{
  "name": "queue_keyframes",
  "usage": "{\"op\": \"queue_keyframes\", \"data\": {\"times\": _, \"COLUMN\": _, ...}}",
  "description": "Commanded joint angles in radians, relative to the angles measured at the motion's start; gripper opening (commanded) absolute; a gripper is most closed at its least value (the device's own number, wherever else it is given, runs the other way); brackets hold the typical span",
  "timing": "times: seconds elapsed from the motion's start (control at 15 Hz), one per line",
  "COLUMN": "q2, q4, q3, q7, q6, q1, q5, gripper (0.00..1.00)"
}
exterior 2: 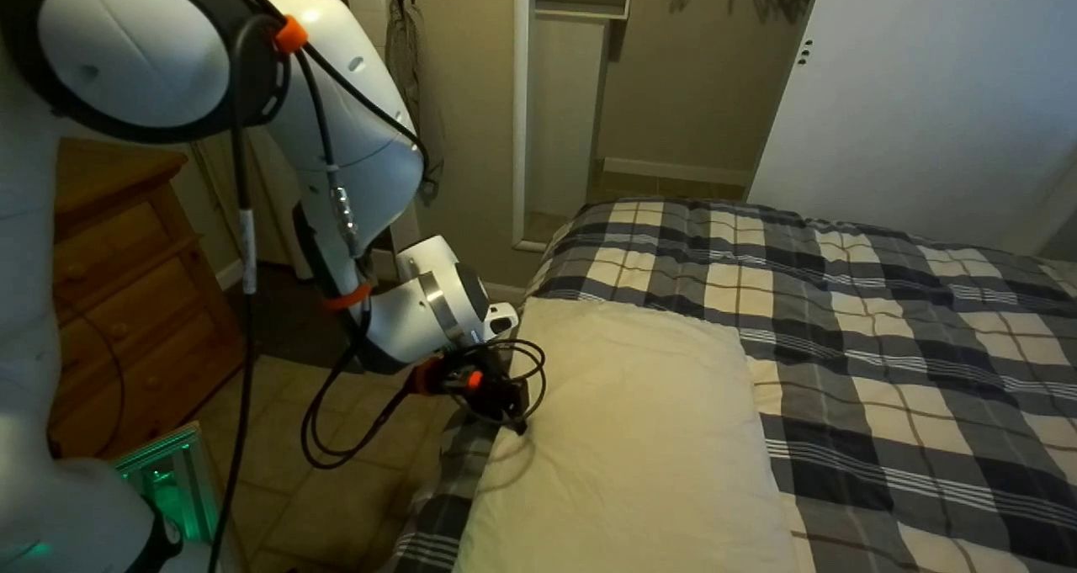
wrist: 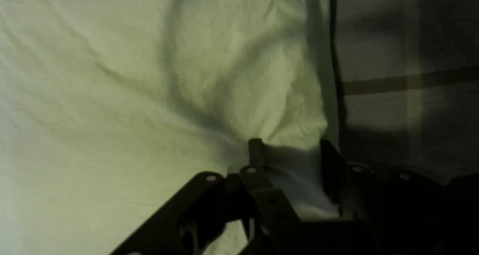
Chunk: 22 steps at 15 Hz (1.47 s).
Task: Turn the pillow over, then put the towel on the pillow
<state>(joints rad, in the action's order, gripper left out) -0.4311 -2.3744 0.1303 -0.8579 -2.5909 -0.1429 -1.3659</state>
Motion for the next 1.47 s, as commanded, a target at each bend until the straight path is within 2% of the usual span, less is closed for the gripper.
{"op": "queue_keyframes", "data": {"times": 0.0, "q2": 0.025, "q4": -0.011, "q3": -0.005, "q7": 0.021, "q6": 0.0, "q1": 0.005, "q5": -0.008, "gripper": 0.1}}
{"op": "queue_keyframes", "data": {"times": 0.27, "q2": 0.092, "q4": -0.038, "q3": -0.016, "q7": 0.045, "q6": 0.041, "q1": 0.014, "q5": -0.057, "gripper": 0.0}}
{"op": "queue_keyframes", "data": {"times": 0.33, "q2": 0.124, "q4": -0.054, "q3": -0.065, "q7": 0.058, "q6": 0.014, "q1": 0.054, "q5": -0.043, "gripper": 0.05}}
{"op": "queue_keyframes", "data": {"times": 0.53, "q2": 0.233, "q4": -0.108, "q3": -0.087, "q7": 0.09, "q6": 0.029, "q1": 0.076, "q5": -0.053, "gripper": 0.05}}
{"op": "queue_keyframes", "data": {"times": 0.6, "q2": 0.27, "q4": -0.123, "q3": -0.067, "q7": 0.088, "q6": 0.035, "q1": 0.047, "q5": -0.078, "gripper": 0.05}}
{"op": "queue_keyframes", "data": {"times": 0.67, "q2": 0.311, "q4": -0.142, "q3": -0.078, "q7": 0.1, "q6": 0.033, "q1": 0.041, "q5": -0.085, "gripper": 0.05}}
{"op": "queue_keyframes", "data": {"times": 0.73, "q2": 0.346, "q4": -0.157, "q3": -0.113, "q7": 0.116, "q6": 0.007, "q1": 0.056, "q5": -0.076, "gripper": 0.05}}
{"op": "queue_keyframes", "data": {"times": 0.8, "q2": 0.39, "q4": -0.175, "q3": -0.102, "q7": 0.114, "q6": 0.007, "q1": 0.023, "q5": -0.094, "gripper": 0.05}}
{"op": "queue_keyframes", "data": {"times": 1.0, "q2": 0.489, "q4": -0.212, "q3": -0.166, "q7": 0.187, "q6": -0.027, "q1": 0.023, "q5": -0.069, "gripper": 0.05}}
{"op": "queue_keyframes", "data": {"times": 1.07, "q2": 0.386, "q4": -0.151, "q3": -0.129, "q7": 0.137, "q6": -0.007, "q1": 0.039, "q5": -0.054, "gripper": 0.06}}
{"op": "queue_keyframes", "data": {"times": 1.2, "q2": 0.439, "q4": -0.175, "q3": -0.155, "q7": 0.168, "q6": -0.024, "q1": 0.034, "q5": -0.054, "gripper": 0.06}}
{"op": "queue_keyframes", "data": {"times": 1.4, "q2": 0.455, "q4": -0.191, "q3": -0.158, "q7": 0.173, "q6": -0.027, "q1": 0.033, "q5": -0.054, "gripper": 0.06}}
